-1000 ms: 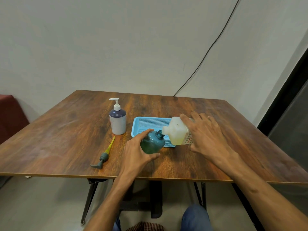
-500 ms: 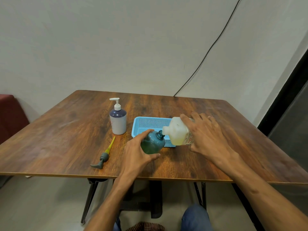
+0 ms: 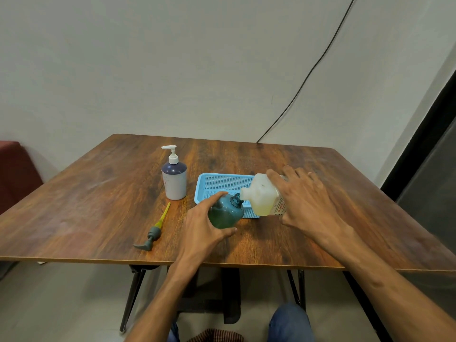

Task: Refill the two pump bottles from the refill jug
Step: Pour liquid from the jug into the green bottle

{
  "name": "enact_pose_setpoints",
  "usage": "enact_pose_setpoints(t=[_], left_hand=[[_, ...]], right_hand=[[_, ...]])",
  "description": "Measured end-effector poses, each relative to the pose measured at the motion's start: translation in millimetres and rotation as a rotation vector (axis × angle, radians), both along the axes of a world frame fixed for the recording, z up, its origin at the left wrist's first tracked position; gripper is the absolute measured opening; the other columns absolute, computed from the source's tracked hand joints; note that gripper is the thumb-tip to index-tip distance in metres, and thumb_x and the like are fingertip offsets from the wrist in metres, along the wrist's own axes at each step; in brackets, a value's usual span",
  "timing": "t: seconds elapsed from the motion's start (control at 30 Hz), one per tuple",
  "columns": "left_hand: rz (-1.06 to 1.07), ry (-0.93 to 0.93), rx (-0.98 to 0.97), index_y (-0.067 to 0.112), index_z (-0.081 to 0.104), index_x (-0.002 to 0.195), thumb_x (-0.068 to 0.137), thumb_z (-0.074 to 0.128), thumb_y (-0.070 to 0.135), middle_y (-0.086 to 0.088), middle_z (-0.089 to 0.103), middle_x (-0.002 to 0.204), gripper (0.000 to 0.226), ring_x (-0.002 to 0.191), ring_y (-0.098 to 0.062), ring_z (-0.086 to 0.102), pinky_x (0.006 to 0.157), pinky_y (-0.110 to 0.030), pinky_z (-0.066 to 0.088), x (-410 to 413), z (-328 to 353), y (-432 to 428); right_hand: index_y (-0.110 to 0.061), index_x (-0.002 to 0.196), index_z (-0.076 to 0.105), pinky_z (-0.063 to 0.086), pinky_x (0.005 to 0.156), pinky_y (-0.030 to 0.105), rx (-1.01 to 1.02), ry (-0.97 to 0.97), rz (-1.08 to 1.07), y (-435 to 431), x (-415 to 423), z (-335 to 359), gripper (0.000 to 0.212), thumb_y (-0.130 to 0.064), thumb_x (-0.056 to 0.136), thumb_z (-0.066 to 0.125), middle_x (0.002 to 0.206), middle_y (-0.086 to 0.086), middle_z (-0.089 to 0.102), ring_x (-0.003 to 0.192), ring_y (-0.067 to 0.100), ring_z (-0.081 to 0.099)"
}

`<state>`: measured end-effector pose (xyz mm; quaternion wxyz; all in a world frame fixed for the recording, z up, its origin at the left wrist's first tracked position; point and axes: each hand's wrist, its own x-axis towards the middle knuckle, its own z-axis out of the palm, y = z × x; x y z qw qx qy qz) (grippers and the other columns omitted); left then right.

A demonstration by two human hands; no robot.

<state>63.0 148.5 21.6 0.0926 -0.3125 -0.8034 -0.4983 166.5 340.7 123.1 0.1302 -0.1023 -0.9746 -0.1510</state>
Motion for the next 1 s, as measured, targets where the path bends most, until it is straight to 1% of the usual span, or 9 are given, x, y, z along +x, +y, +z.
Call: enact_pose_setpoints(t=[0.13,0.2,0.23,0.3,0.4,0.47,0.6,0.77,1.0], left_hand=[[-0.006,0.005,-0.001,0.041,0.046,0.133,0.062,0.093,0.029,0.011,0.057,0.127,0.086,0.113,-0.002,0.051,0.094,-0.013,0.043,-0.8,-0.5,-0.3],[-0.007,0.004,-0.001,0.042,0.044,0.132,0.062,0.093,0.028,0.014,0.054,0.123,0.086,0.112,-0.001,0.051,0.091,-0.006,0.039,-0.3,0.3,-0.2],[-0.006,0.004,0.000,0.041,0.045,0.133,0.062,0.093,0.028,0.013,0.055,0.124,0.086,0.112,-0.001,0.050,0.091,-0.007,0.039,-0.2,0.5,0.1],[-0.004,0.005,0.003,0.038,0.047,0.135,0.062,0.093,0.028,0.009,0.057,0.128,0.086,0.113,-0.002,0.051,0.093,-0.014,0.043,0.1,0.9,0.0],[-0.001,0.010,0.003,0.040,0.045,0.133,0.063,0.093,0.030,0.010,0.056,0.128,0.086,0.112,-0.001,0.050,0.095,-0.021,0.046,1.0,1.8,-1.1],[0.004,0.009,0.000,0.040,0.044,0.133,0.063,0.093,0.030,0.007,0.058,0.131,0.085,0.113,-0.002,0.050,0.097,-0.025,0.047,1.0,2.4,-0.7],[0.009,0.008,0.000,0.040,0.045,0.132,0.063,0.093,0.029,0.003,0.059,0.134,0.085,0.115,-0.003,0.050,0.099,-0.027,0.048,2.3,4.2,-0.3],[0.007,0.006,-0.006,0.031,0.050,0.138,0.063,0.093,0.029,0.002,0.060,0.134,0.086,0.114,-0.001,0.050,0.095,-0.017,0.043,1.7,3.3,0.0],[0.025,0.000,-0.009,0.030,0.051,0.139,0.063,0.093,0.029,0.001,0.060,0.134,0.087,0.116,-0.007,0.053,0.099,-0.030,0.050,3.6,4.5,-0.3]], right_hand=[[-0.027,0.150,0.024,0.038,0.108,0.051,0.002,0.000,0.001,-0.1,-0.5,0.3,0.101,-0.037,0.069,0.084,0.142,0.007,0.043,0.128,0.029,0.044],[-0.028,0.149,0.024,0.038,0.109,0.051,0.001,0.000,0.001,-0.2,-0.4,0.4,0.101,-0.037,0.070,0.084,0.143,0.007,0.042,0.129,0.029,0.043],[-0.028,0.150,0.023,0.038,0.109,0.051,0.000,-0.002,0.001,-0.4,-0.5,0.6,0.101,-0.037,0.070,0.084,0.143,0.007,0.042,0.129,0.029,0.043],[-0.028,0.150,0.023,0.037,0.110,0.051,-0.001,-0.003,0.003,-0.5,-0.3,0.9,0.101,-0.038,0.070,0.084,0.144,0.007,0.041,0.129,0.029,0.043],[-0.028,0.150,0.023,0.037,0.110,0.050,-0.001,0.000,0.007,-0.2,0.3,1.3,0.100,-0.037,0.071,0.083,0.144,0.007,0.041,0.129,0.029,0.042],[-0.028,0.151,0.022,0.036,0.111,0.051,-0.003,-0.002,0.006,0.2,0.5,1.3,0.100,-0.037,0.072,0.083,0.145,0.007,0.040,0.130,0.029,0.042],[-0.028,0.150,0.023,0.037,0.110,0.051,-0.001,0.001,0.006,0.6,0.5,1.6,0.100,-0.037,0.071,0.083,0.143,0.007,0.041,0.129,0.029,0.043],[-0.028,0.150,0.023,0.037,0.111,0.051,-0.002,0.000,0.007,0.5,0.4,1.4,0.100,-0.038,0.071,0.084,0.143,0.007,0.041,0.129,0.029,0.042],[-0.028,0.150,0.022,0.036,0.112,0.051,-0.005,0.002,0.010,-0.1,2.0,1.6,0.099,-0.039,0.073,0.083,0.144,0.006,0.040,0.131,0.028,0.041]])
